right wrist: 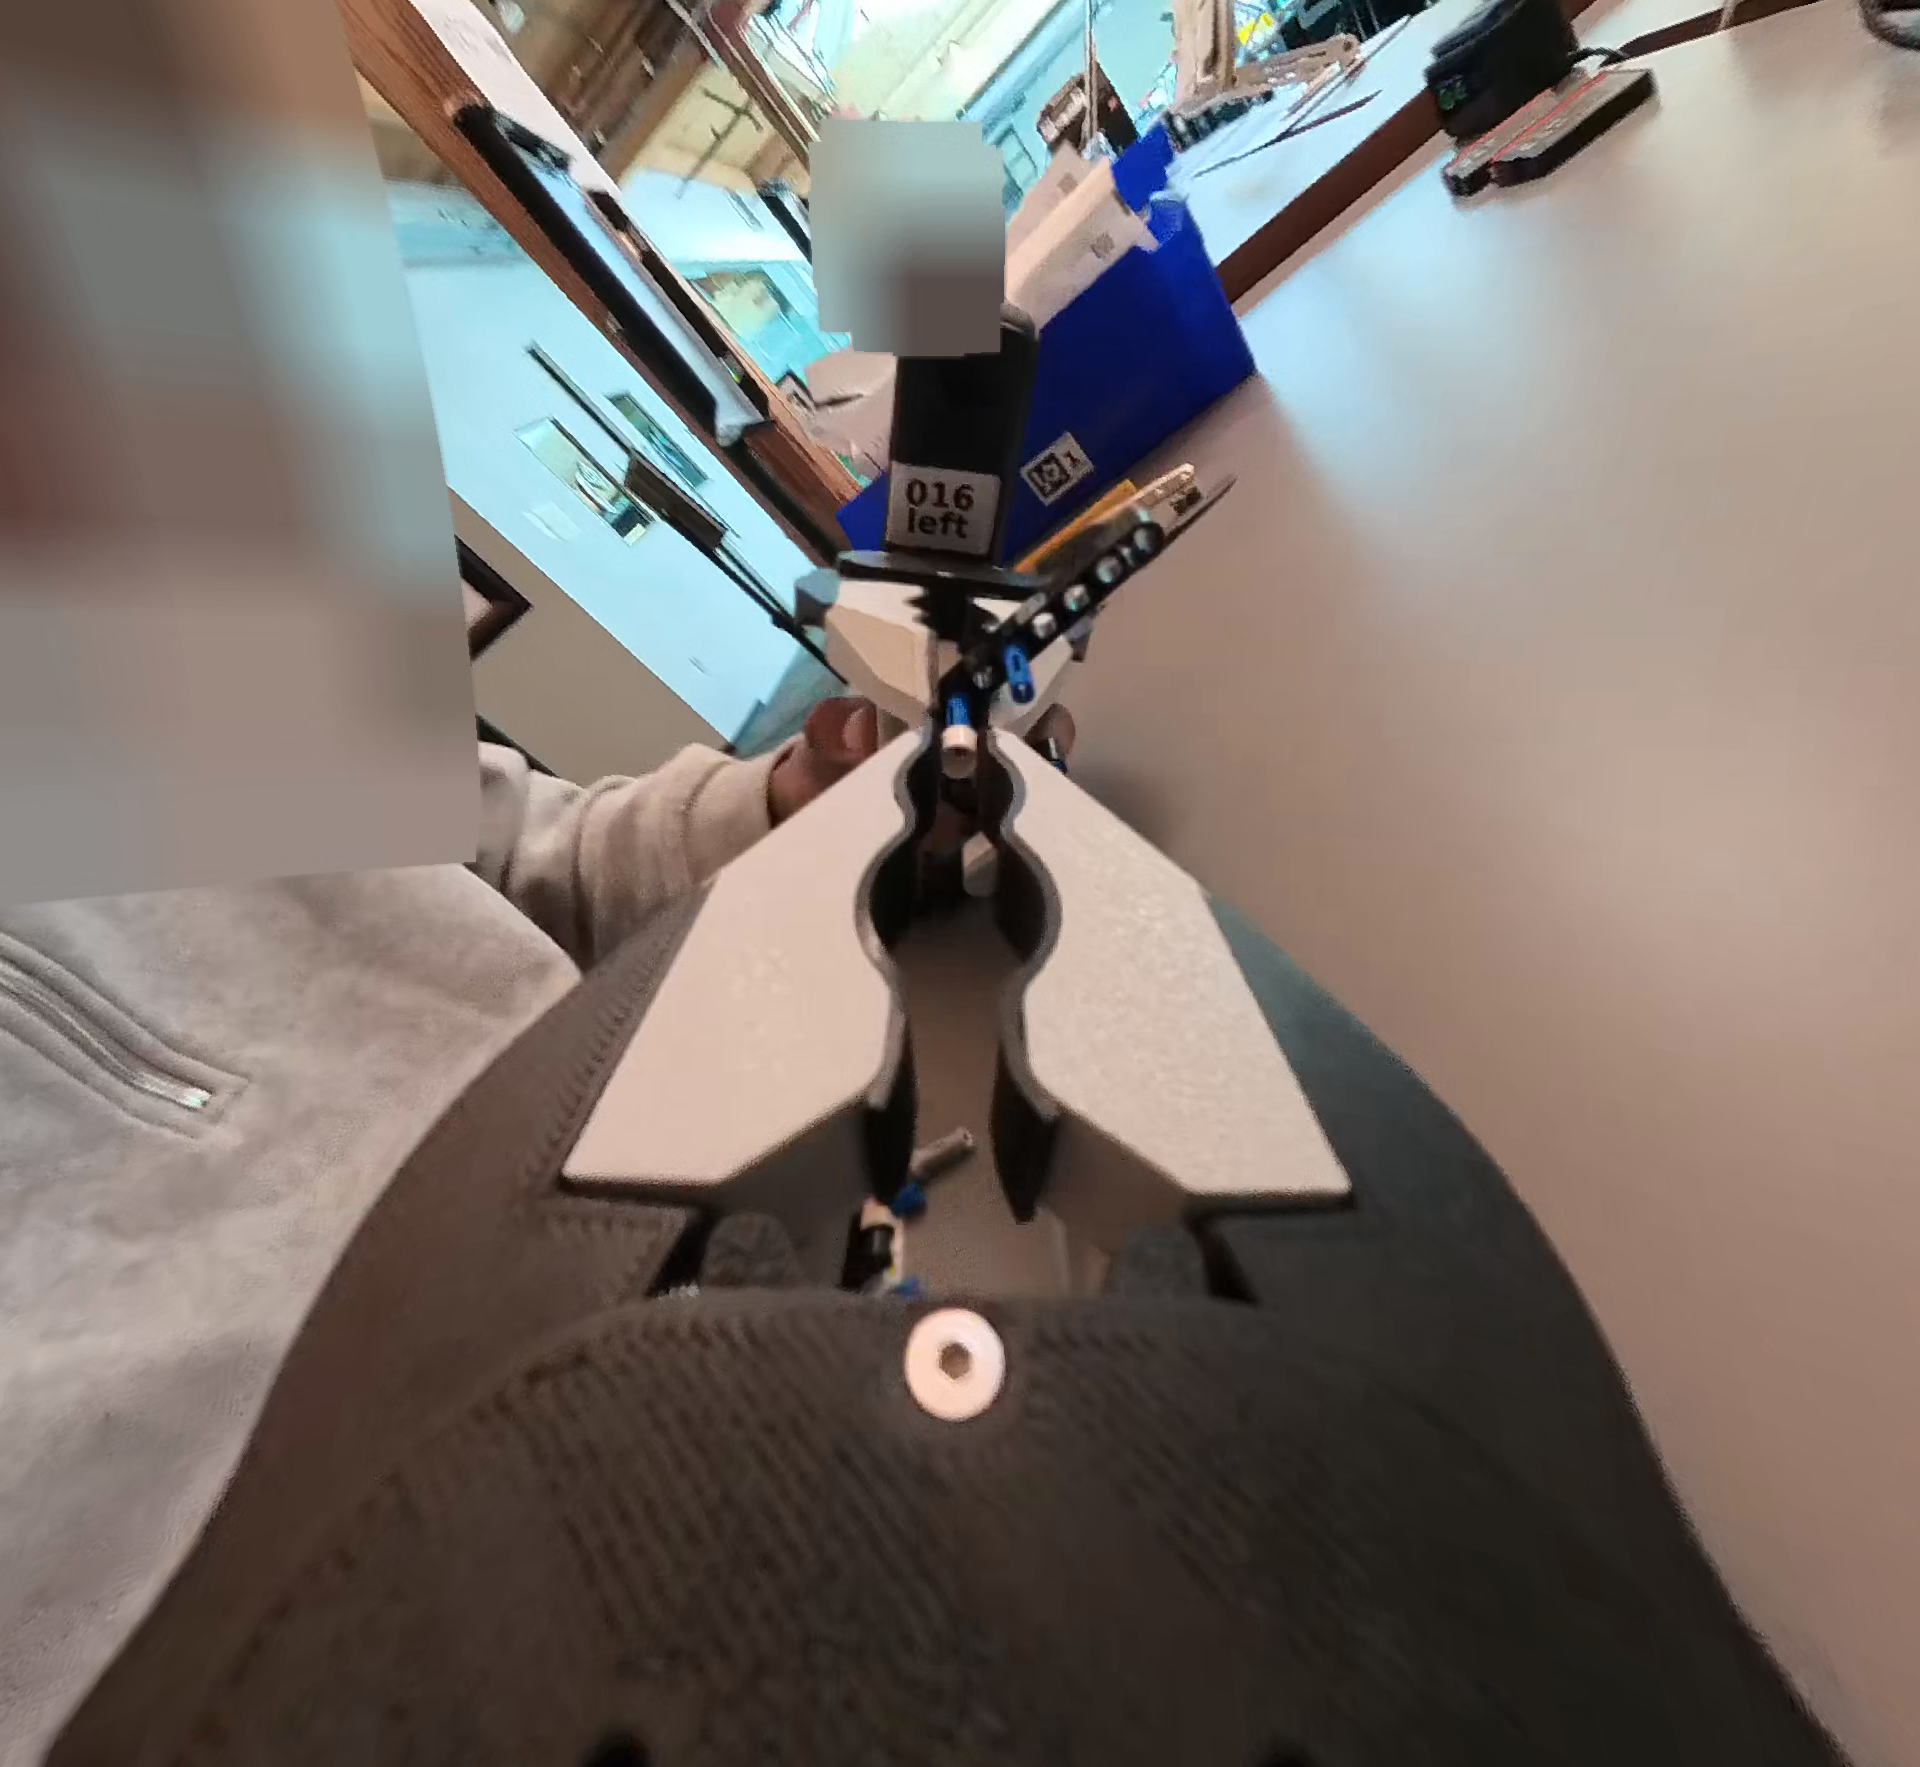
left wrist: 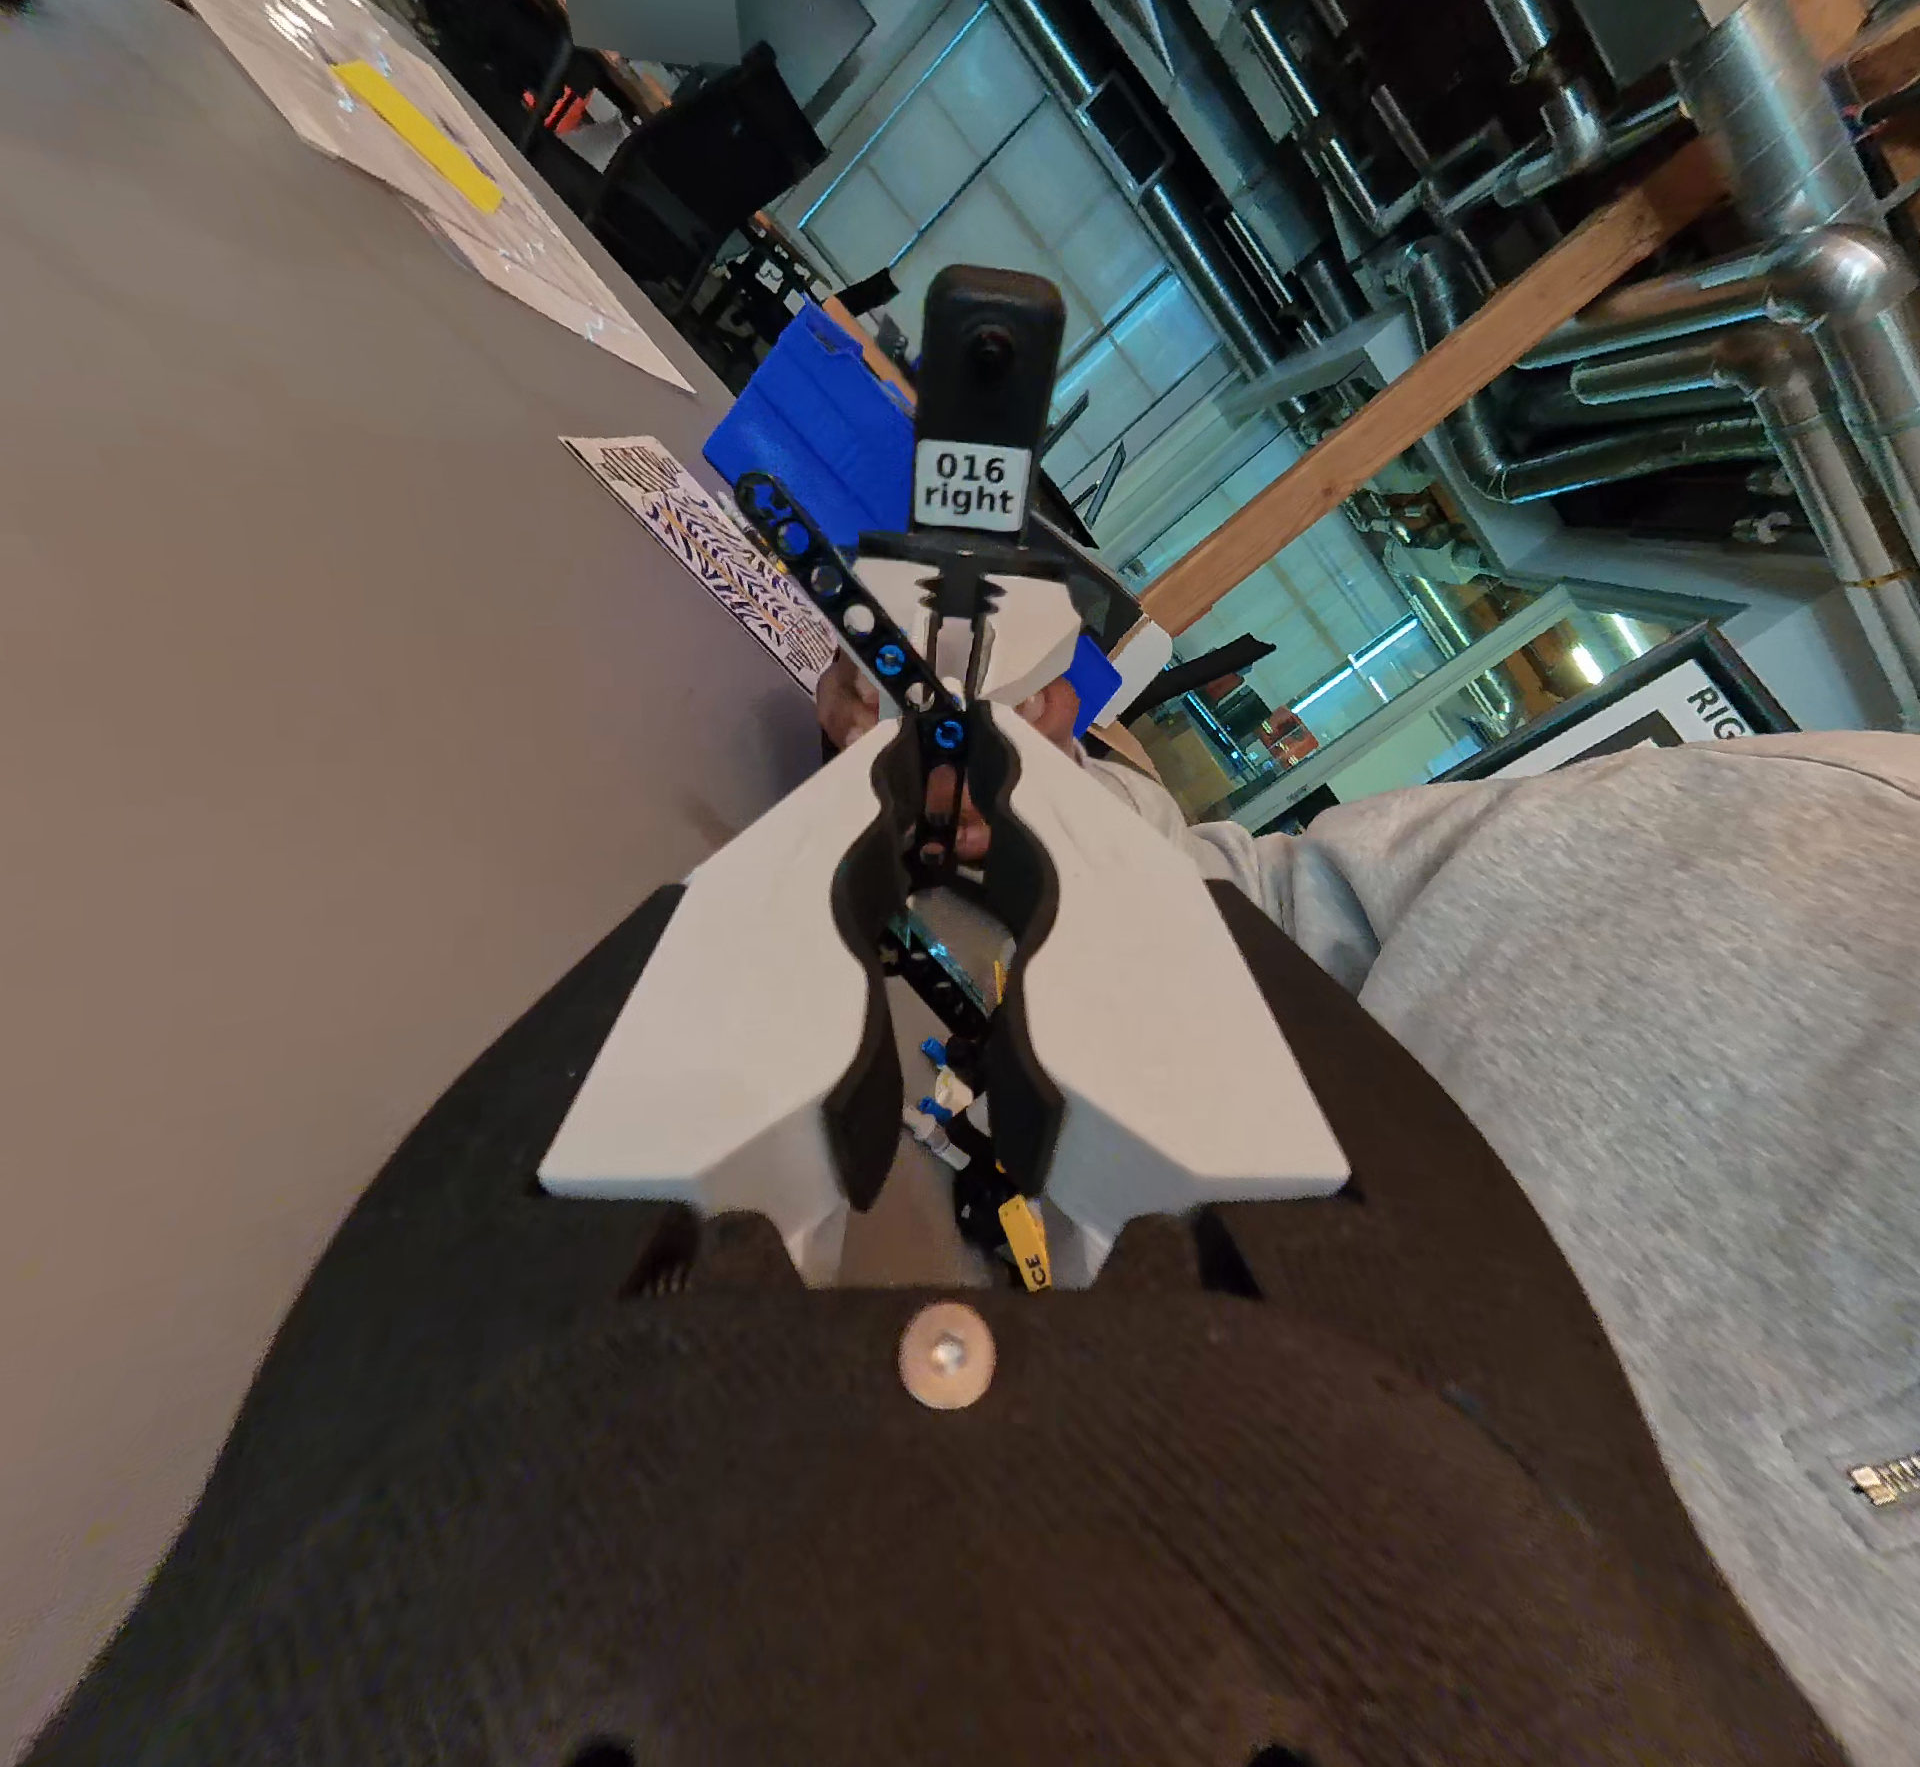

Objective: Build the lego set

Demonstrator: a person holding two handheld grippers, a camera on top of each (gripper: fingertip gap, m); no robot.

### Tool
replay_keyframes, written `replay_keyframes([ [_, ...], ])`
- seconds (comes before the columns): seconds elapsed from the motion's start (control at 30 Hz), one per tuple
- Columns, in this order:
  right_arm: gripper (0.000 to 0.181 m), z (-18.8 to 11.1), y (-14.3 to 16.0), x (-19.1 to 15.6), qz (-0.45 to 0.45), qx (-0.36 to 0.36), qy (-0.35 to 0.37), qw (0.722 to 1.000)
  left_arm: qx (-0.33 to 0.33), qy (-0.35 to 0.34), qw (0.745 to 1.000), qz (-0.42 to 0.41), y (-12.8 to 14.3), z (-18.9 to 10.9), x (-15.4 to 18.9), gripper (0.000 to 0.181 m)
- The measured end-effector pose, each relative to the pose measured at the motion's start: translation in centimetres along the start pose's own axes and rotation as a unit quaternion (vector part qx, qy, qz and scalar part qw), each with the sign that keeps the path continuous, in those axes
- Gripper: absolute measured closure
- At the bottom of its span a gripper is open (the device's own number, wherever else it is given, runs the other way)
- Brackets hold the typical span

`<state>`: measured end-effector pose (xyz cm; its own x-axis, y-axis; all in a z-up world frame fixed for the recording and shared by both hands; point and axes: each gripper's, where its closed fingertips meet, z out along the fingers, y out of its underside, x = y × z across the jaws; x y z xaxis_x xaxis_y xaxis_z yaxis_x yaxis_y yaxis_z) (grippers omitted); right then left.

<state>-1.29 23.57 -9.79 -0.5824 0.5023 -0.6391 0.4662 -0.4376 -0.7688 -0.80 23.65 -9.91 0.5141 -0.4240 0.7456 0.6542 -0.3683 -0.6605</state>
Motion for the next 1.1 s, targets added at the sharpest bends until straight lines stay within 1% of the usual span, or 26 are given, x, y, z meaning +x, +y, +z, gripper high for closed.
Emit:
replay_keyframes([
  [0.17, 0.175, -0.2, 0.3, 0.0, -0.019, -0.017, 0.008, 1.000, -0.012, -0.001, 1.000, 0.001, 0.3, 0.2, 0.0, 0.173],
  [0.23, 0.176, -0.2, 0.2, 0.0, -0.002, -0.007, 0.002, 1.000, -0.009, -0.001, 1.000, 0.002, 0.3, 0.2, 0.0, 0.172],
  [0.3, 0.176, 0.1, 0.1, -0.1, 0.033, 0.011, -0.014, 0.999, -0.004, 0.000, 1.000, 0.005, 0.1, 0.1, 0.1, 0.173],
  [0.33, 0.177, 0.3, 0.1, -0.2, 0.042, 0.015, -0.018, 0.999, -0.019, 0.001, 1.000, 0.008, 0.6, 0.3, 0.2, 0.170],
  [0.37, 0.176, 0.4, 0.1, -0.3, 0.047, 0.019, -0.020, 0.998, -0.007, -0.001, 1.000, 0.014, 0.3, 0.2, 0.2, 0.172],
  [0.63, 0.176, 0.5, -0.2, -0.3, 0.058, 0.031, -0.029, 0.997, 0.004, 0.010, 1.000, 0.002, -0.1, 0.1, 0.2, 0.172],
  [0.7, 0.177, 0.4, -0.3, -0.3, 0.053, 0.036, -0.029, 0.998, 0.005, 0.022, 1.000, -0.004, -0.1, 0.1, 0.4, 0.172],
  [0.77, 0.177, 0.4, -0.4, -0.4, 0.050, 0.037, -0.030, 0.998, 0.006, 0.044, 0.999, -0.011, -0.1, 0.0, 0.9, 0.157],
  [0.8, 0.177, 0.3, -0.5, -0.3, 0.050, 0.040, -0.029, 0.998, 0.011, 0.043, 0.999, -0.016, -0.2, -0.1, 0.8, 0.155],
  [0.87, 0.177, 0.2, -0.5, -0.3, 0.049, 0.040, -0.027, 0.998, 0.018, 0.045, 0.998, -0.026, -0.4, -0.2, 0.6, 0.156],
  [0.9, 0.177, 0.2, -0.4, -0.3, 0.046, 0.039, -0.023, 0.998, 0.019, 0.046, 0.998, -0.030, -0.5, -0.2, 0.6, 0.160],
  [0.93, 0.177, 0.2, -0.4, -0.3, 0.041, 0.036, -0.020, 0.998, 0.020, 0.045, 0.998, -0.033, -0.5, -0.3, 0.5, 0.170],
  [0.97, 0.177, 0.2, -0.4, -0.3, 0.035, 0.035, -0.018, 0.999, 0.019, 0.043, 0.998, -0.035, -0.5, -0.2, 0.4, 0.173],
  [1.1, 0.177, 0.1, -0.4, -0.3, 0.026, 0.035, -0.011, 0.999, 0.016, 0.047, 0.998, -0.041, -0.4, -0.2, 0.4, 0.173],
])
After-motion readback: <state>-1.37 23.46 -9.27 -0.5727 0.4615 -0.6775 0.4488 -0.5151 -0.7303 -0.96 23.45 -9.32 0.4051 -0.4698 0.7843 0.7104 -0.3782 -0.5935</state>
